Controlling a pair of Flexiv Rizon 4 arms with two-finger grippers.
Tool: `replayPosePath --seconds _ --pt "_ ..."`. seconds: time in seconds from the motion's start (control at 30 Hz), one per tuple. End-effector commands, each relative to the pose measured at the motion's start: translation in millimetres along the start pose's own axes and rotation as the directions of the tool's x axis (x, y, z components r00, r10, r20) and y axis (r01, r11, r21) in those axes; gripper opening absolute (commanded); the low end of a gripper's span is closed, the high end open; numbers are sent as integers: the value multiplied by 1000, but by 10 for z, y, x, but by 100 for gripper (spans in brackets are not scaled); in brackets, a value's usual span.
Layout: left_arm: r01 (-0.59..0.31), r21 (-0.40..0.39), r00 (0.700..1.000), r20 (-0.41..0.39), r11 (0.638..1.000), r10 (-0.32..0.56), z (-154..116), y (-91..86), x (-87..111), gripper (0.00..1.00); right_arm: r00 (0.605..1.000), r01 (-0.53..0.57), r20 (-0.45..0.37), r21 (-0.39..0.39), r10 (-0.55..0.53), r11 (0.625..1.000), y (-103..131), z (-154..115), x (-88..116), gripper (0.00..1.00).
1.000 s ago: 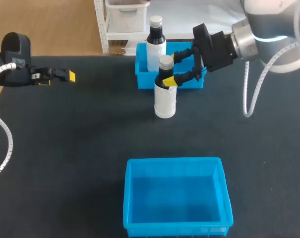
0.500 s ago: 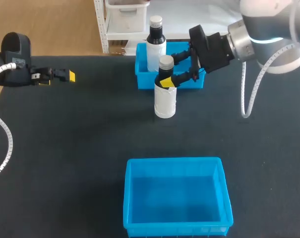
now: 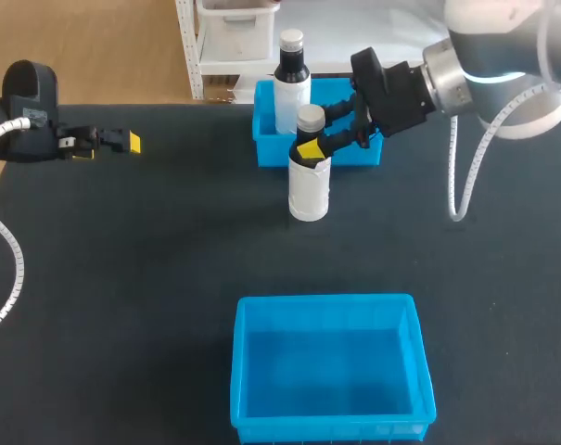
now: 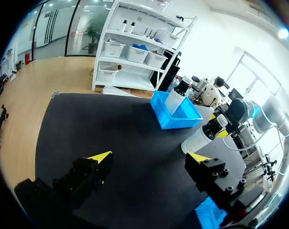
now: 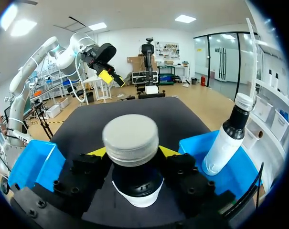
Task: Pick up the bottle, and place it in the far bin if it is heavy, or in the near bin if it is light.
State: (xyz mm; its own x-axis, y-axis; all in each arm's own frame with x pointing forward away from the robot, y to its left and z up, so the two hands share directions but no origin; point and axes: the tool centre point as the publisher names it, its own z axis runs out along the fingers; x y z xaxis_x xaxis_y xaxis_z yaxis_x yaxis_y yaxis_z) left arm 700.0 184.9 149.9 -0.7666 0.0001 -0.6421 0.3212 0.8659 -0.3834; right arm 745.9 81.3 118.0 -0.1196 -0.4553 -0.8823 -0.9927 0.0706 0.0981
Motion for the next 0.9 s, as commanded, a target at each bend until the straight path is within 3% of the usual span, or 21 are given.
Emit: replayPosePath --seconds 0.03,0.23,0.33,0.4,0.43,0.47,0.5,0.67,0.9 --pt "0 0 1000 0 1000 0 0 0 0 100 1000 0 -1 -1 0 1000 -6 4 -3 49" --pt "0 0 1000 0 1000 0 0 0 0 100 1000 1 1 2 -1 1000 -6 -13 -7 45" --pt "0 0 1000 0 1000 0 0 0 0 100 1000 1 3 3 -1 1000 -3 -27 -15 38" --pt "0 0 1000 0 1000 0 0 0 0 100 1000 2 5 5 -2 1000 1 -47 -27 28" --pt "0 0 1000 0 1000 0 0 0 0 100 1000 3 7 7 -3 1000 2 -62 -34 20" --pt "0 0 1000 0 1000 0 0 0 0 100 1000 3 8 10 -3 1000 4 -81 -40 5" --pt "0 0 1000 0 1000 0 0 0 0 100 1000 3 10 14 -3 1000 4 -104 -47 0" --pt "0 0 1000 0 1000 0 0 0 0 100 1000 4 18 43 -4 999 6 -313 -88 0" --pt "0 0 1000 0 1000 0 0 0 0 100 998 -50 32 125 47 991 -57 -831 -39 0"
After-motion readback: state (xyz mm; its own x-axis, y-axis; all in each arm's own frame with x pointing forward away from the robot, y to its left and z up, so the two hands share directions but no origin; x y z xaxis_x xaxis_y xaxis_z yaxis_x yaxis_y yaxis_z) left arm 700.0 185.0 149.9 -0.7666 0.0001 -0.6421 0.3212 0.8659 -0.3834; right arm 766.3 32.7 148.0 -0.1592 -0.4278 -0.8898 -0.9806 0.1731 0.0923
